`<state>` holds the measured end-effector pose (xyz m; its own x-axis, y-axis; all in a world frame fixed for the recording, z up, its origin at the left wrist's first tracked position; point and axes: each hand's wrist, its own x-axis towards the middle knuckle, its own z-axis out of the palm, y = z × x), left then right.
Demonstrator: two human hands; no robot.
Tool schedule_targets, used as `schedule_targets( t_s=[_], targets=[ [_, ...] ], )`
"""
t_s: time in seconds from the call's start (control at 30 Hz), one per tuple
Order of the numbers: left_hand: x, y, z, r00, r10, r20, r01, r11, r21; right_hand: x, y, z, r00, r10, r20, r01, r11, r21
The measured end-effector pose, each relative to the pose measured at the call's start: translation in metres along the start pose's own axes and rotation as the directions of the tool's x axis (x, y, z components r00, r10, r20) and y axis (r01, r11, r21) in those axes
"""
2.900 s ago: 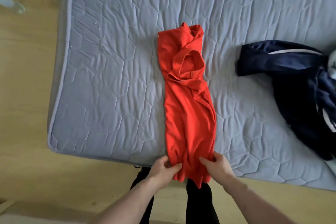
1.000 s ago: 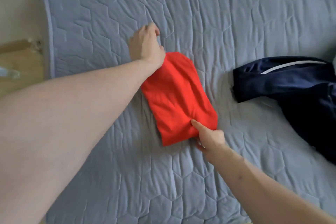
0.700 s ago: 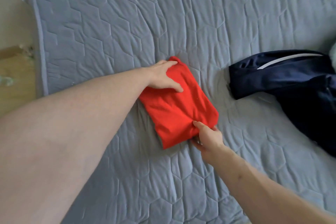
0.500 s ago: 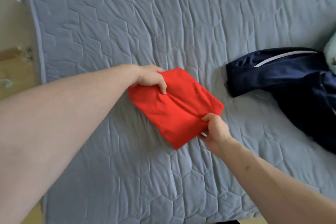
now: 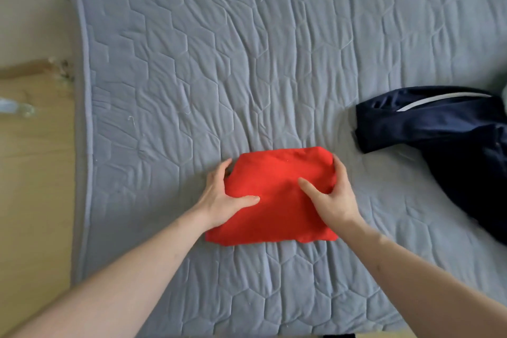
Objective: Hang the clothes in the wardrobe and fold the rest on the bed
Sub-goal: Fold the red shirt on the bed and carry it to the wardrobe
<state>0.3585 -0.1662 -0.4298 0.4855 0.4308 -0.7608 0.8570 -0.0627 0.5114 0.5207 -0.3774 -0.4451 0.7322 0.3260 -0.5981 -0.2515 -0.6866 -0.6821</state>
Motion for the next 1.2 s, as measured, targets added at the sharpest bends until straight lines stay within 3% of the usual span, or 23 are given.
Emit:
schedule_targets(
  t_s=[0.2,0.37,0.53,0.7,1.0,1.2],
  targets=[
    [0.003,-0.006,0.003,0.992,0.036,0.120,-0.038,0.999,0.018,-0.006,0.014,0.004,0.993,-0.026,0.118,0.045,0.986,-0.159],
    [-0.013,0.000,0.005,0.990,-0.065,0.129,0.098,0.958,-0.270,-0.012,0.003,-0.001,0.993,0.073,0.093,-0.078,0.996,0.053],
    [-0.073,0.006,0.006,0.988,-0.083,0.130,0.144,0.793,-0.592,-0.056,-0.012,-0.020,0.997,0.051,0.062,-0.058,0.992,0.115],
    [-0.172,0.024,-0.018,0.987,-0.026,0.155,0.129,0.703,-0.700,-0.126,-0.059,-0.063,0.990,0.008,0.142,-0.024,0.994,0.105],
    [-0.410,0.069,-0.088,0.995,-0.082,-0.055,0.011,0.648,-0.762,-0.291,-0.197,-0.130,0.930,-0.086,0.357,0.088,0.996,0.011],
    [-0.556,0.064,-0.119,0.928,-0.213,-0.307,-0.148,0.544,-0.826,-0.385,-0.288,-0.113,0.817,-0.221,0.533,0.250,0.968,0.019]
  ],
)
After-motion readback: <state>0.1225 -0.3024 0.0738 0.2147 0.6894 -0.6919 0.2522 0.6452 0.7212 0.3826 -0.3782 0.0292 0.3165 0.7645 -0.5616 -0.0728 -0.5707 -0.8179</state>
